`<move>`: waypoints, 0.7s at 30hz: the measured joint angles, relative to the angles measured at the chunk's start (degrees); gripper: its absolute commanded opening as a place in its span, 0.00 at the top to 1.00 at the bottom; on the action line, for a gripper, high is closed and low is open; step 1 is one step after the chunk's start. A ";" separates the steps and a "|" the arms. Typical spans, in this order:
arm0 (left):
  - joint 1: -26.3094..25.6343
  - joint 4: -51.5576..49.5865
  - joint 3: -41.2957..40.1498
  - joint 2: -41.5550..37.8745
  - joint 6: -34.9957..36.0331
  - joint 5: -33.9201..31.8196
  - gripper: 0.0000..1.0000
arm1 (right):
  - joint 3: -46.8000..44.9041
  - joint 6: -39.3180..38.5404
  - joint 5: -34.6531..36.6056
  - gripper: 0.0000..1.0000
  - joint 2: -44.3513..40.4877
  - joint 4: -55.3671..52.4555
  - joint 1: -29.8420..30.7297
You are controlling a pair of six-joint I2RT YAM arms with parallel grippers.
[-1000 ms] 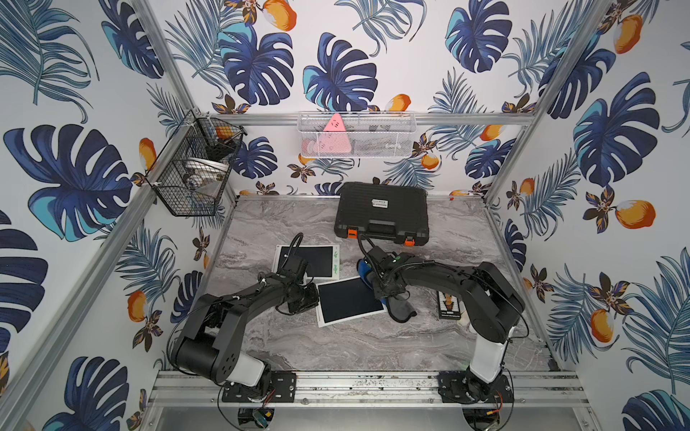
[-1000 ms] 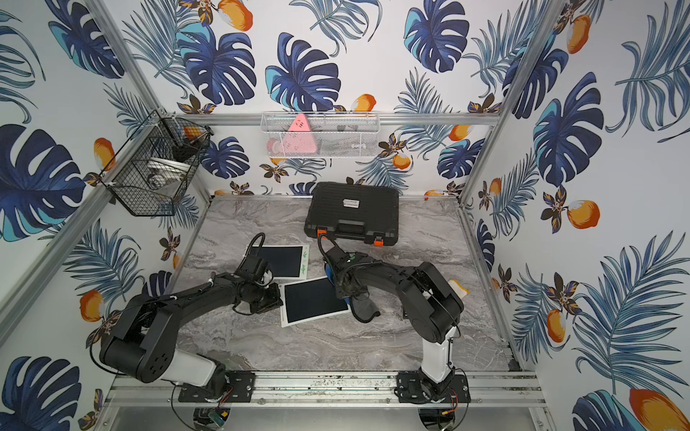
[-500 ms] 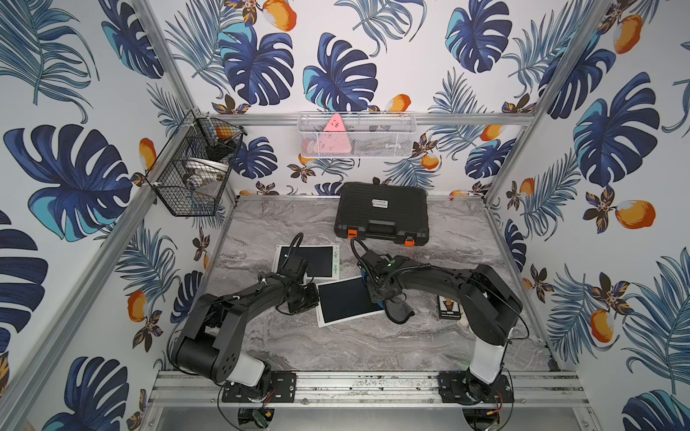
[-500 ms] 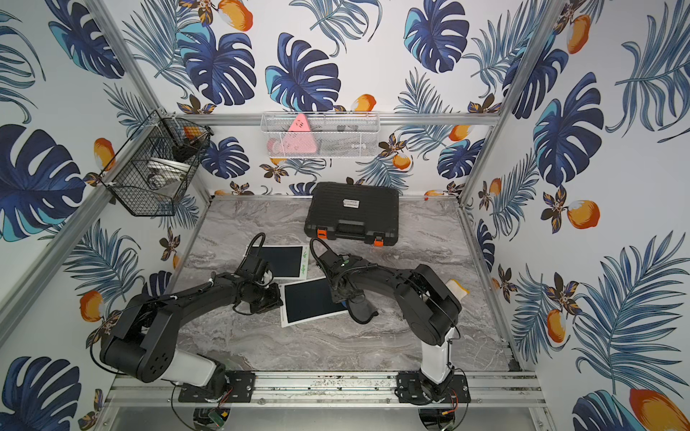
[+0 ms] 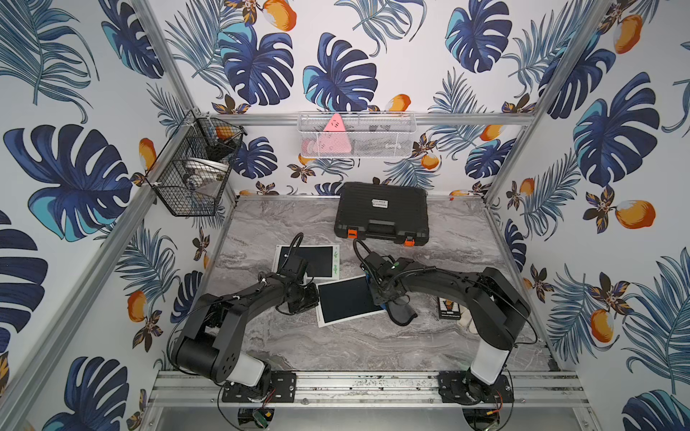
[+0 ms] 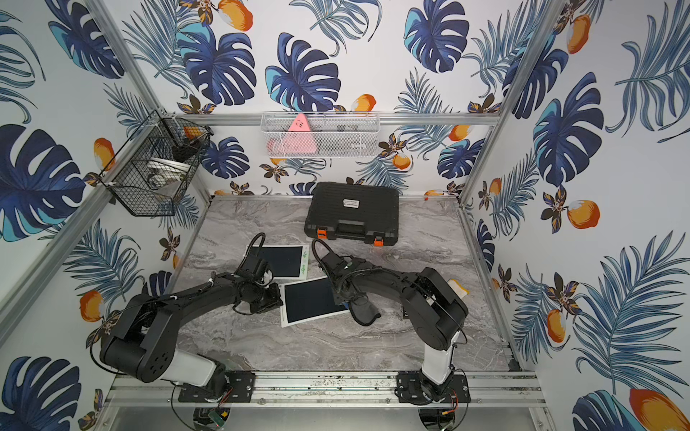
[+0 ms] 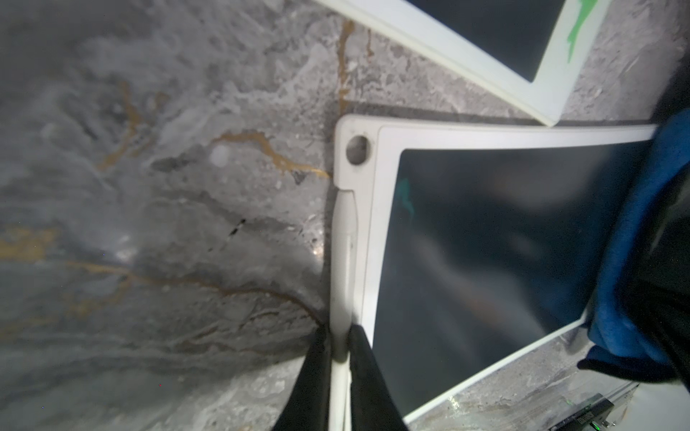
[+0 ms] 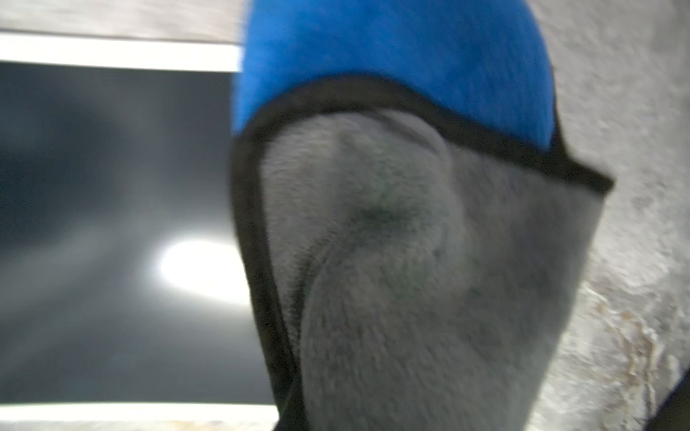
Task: Wipe the drawing tablet
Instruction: Wipe the dirt from the drawing tablet.
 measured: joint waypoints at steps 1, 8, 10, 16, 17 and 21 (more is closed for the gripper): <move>0.00 0.00 0.00 0.00 0.00 0.00 0.86 | 0.20 0.07 0.02 1.00 0.44 0.04 0.09; 0.00 0.00 0.00 -0.07 0.09 -0.02 0.86 | -4.09 0.76 -1.49 1.00 -0.50 3.48 -3.39; 0.00 0.00 0.00 -0.09 0.11 -0.04 0.86 | -5.77 1.49 -1.51 1.00 -1.64 4.50 -5.38; 0.00 0.02 0.00 -0.07 0.13 -0.04 0.86 | -6.84 1.90 -0.79 1.00 -2.73 5.64 -5.40; 0.00 0.02 0.00 -0.07 0.13 -0.04 0.86 | -6.47 1.92 -0.09 1.00 -2.73 5.07 -4.72; 0.00 0.02 0.00 -0.07 0.13 -0.02 0.87 | -2.78 2.71 2.01 1.00 -1.62 0.02 -0.46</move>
